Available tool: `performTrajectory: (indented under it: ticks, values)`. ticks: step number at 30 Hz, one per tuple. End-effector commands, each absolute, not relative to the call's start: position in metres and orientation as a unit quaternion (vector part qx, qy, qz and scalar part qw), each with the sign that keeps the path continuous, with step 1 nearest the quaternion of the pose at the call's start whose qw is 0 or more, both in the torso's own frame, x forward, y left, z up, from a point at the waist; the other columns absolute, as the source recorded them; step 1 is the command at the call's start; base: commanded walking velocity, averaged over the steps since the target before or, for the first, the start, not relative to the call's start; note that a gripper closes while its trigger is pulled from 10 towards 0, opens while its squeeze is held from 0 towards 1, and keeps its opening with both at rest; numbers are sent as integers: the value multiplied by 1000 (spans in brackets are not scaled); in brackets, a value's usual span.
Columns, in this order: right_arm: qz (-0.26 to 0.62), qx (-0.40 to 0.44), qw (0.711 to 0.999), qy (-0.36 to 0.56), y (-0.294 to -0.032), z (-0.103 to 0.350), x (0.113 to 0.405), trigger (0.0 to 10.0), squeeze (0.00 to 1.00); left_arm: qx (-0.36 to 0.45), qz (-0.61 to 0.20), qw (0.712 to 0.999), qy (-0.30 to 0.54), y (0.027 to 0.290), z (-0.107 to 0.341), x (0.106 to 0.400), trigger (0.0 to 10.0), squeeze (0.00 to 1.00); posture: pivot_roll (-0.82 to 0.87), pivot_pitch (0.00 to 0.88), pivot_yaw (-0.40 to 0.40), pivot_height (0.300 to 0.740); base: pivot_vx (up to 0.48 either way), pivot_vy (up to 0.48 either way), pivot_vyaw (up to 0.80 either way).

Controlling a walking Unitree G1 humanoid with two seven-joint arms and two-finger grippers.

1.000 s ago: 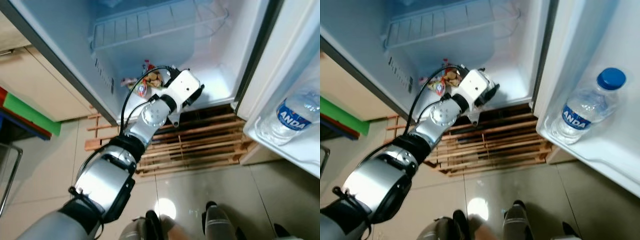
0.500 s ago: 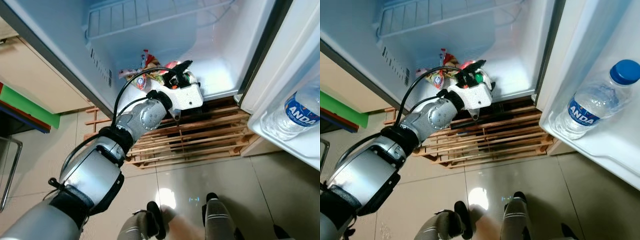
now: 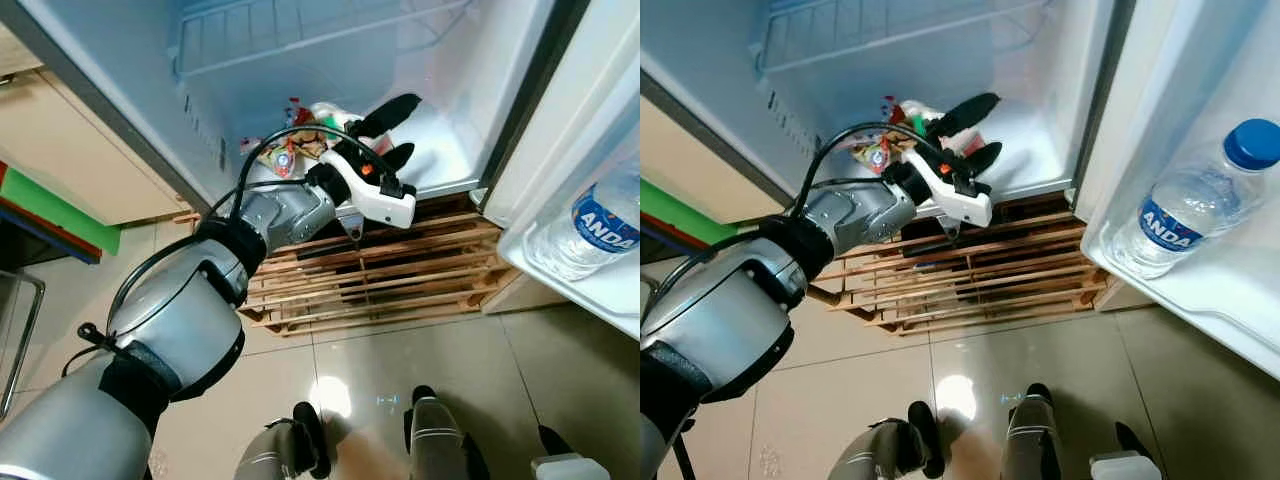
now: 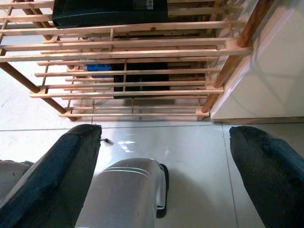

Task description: Restocking fridge

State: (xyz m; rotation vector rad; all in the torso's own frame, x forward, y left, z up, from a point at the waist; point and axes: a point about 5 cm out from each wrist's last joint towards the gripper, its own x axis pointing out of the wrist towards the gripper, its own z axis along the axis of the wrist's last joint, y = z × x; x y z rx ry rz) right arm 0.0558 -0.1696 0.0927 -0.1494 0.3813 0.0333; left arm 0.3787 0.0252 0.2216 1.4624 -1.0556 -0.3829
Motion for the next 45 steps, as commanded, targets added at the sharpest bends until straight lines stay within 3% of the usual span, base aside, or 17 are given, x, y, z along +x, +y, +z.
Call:
performTrajectory:
  ticks: [1, 3, 4, 8, 9, 10, 11, 15, 16, 18, 25, 28, 32, 34, 39, 42, 45]
  values:
    - [20, -71, 975, 211, -169, 87, 51, 10000, 0, 653, -161, 580, -460, 34, 219, 381, 10000, 1000, -413, 294, 204, 740, 0, 0, 0]
    - [21, -74, 975, 209, -170, 86, 54, 10000, 0, 653, -151, 591, -450, 40, 222, 384, 10000, 1000, -412, 282, 201, 740, 0, 0, 0]
    - [22, -75, 975, 207, -170, 85, 56, 10000, 0, 638, -151, 616, -436, 43, 225, 385, 10000, 0, -408, 274, 200, 740, 0, 0, 0]
    - [24, -77, 976, 204, -171, 84, 60, 10000, 0, 618, -152, 646, -421, 45, 228, 387, 10000, 0, -407, 270, 200, 740, 0, 0, 0]
    - [25, -78, 976, 201, -171, 84, 63, 10000, 0, 576, -183, 692, -395, 42, 225, 385, 10000, 0, -395, 250, 198, 740, 0, 0, 0]
    - [25, -78, 976, 201, -171, 84, 63, 10000, 0, 576, -183, 692, -395, 42, 225, 385, 10000, 0, -395, 250, 198, 740, 0, 0, 0]
    - [29, -79, 978, 191, -173, 82, 72, 10000, 0, 459, -257, 778, -342, 34, 218, 377, 10000, 0, -375, 220, 197, 740, 0, 0, 0]
    - [31, -75, 982, 171, -175, 79, 92, 10000, 0, 317, -314, 848, -285, 29, 206, 371, 10000, 0, -344, 166, 190, 740, 0, 0, 0]
    - [31, -75, 982, 171, -175, 79, 92, 10000, 0, 317, -314, 848, -285, 29, 206, 371, 10000, 0, -344, 166, 190, 740, 0, 0, 0]
    - [30, -67, 986, 153, -177, 80, 106, 10000, 0, 224, -340, 879, -248, 31, 195, 363, 10000, 0, -322, 138, 184, 740, 0, 0, 0]
    - [31, -45, 993, 108, -179, 87, 145, 10000, 0, 117, -353, 910, -181, 52, 168, 337, 10000, 0, -244, 65, 170, 740, 0, 0, 0]
    - [38, -19, 997, 63, -174, 98, 180, 10000, 0, 24, -270, 955, -119, 90, 144, 301, 10000, 0, -173, 8, 155, 740, 0, 0, 0]
    - [44, -13, 998, 49, -171, 100, 195, 10000, 0, 9, -241, 965, -106, 102, 137, 288, 10000, 0, -144, 0, 140, 740, 0, 0, 0]
    - [24, -15, 999, 43, -173, 99, 220, 10000, 0, 24, -249, 962, -104, 102, 145, 286, 10000, 0, -111, 0, 121, 740, 0, 0, 0]
    - [-3, -14, 1000, 12, -178, 112, 237, 10000, 0, 21, -201, 976, -76, 118, 147, 288, 10000, 0, -117, 0, 126, 740, 0, 0, 0]
    - [-41, -10, 999, -22, -184, 123, 234, 10000, 0, -51, -109, 993, -7, 141, 131, 284, 10000, 0, -127, 0, 126, 740, 0, 0, 0]
    - [-44, -17, 998, -34, -177, 123, 224, 10000, 0, -57, -88, 994, -4, 148, 131, 283, 10000, 0, -120, 0, 110, 740, 0, 0, 0]
